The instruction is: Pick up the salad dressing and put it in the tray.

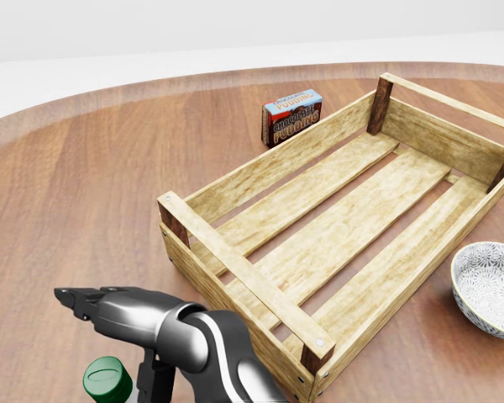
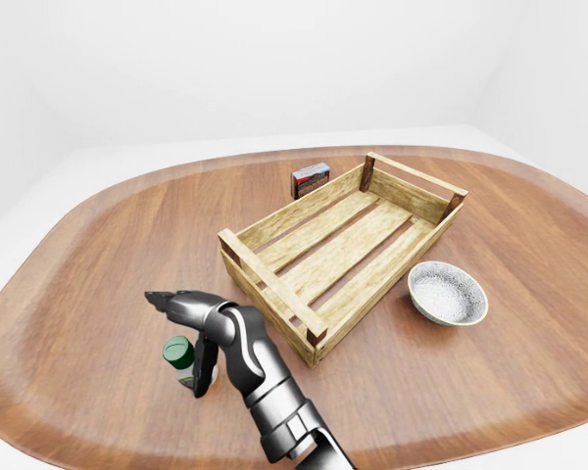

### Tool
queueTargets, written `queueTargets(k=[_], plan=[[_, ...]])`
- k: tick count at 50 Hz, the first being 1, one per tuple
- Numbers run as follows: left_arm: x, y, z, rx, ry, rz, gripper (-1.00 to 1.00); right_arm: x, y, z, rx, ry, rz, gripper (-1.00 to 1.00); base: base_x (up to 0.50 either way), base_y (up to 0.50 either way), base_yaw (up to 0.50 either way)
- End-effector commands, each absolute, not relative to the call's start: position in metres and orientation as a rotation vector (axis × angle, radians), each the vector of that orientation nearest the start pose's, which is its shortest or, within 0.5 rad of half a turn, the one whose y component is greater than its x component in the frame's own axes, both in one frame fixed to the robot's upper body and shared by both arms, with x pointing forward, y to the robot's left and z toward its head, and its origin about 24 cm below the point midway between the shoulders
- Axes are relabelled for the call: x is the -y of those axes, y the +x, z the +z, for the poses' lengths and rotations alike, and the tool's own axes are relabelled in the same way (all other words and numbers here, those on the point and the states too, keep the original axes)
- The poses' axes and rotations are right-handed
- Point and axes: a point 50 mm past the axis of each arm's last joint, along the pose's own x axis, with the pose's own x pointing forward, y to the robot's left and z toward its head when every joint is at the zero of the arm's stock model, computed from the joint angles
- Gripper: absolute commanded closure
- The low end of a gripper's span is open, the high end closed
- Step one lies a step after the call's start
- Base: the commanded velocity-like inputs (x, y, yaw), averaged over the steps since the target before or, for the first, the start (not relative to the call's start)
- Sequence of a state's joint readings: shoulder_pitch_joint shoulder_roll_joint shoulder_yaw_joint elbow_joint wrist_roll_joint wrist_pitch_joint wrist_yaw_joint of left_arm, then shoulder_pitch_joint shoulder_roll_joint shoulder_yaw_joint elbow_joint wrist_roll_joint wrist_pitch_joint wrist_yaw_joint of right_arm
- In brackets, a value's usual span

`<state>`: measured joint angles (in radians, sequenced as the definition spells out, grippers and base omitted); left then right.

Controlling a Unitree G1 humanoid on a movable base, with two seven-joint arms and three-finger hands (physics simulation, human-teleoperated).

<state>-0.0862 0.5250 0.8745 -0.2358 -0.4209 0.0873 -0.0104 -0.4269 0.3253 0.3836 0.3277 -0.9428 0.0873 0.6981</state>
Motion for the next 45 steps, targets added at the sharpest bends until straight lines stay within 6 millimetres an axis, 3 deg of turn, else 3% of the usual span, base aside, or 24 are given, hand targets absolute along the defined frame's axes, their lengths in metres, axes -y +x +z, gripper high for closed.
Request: queueTargets(k=[1,23,39,45], plan=[[-0.378,0.174,0.218,0.584,0.132,0.655,-1.0,-0.068,0.271,0.066,-0.052,-0.924,1.144,-1.0,0.0,0.0,0.0],[-0.381,0.175,0.214,0.568,0.117,0.655,-1.0,-0.07,0.28,0.053,-0.133,-1.04,1.173,-1.0,0.0,0.0,0.0],[-0.382,0.176,0.211,0.554,0.109,0.654,-1.0,-0.074,0.281,0.078,-0.03,-0.921,1.159,-1.0,0.0,0.0,0.0],[-0.382,0.176,0.21,0.549,0.107,0.653,-1.0,-0.078,0.277,0.076,-0.027,-0.903,1.184,-1.0,0.0,0.0,0.0]])
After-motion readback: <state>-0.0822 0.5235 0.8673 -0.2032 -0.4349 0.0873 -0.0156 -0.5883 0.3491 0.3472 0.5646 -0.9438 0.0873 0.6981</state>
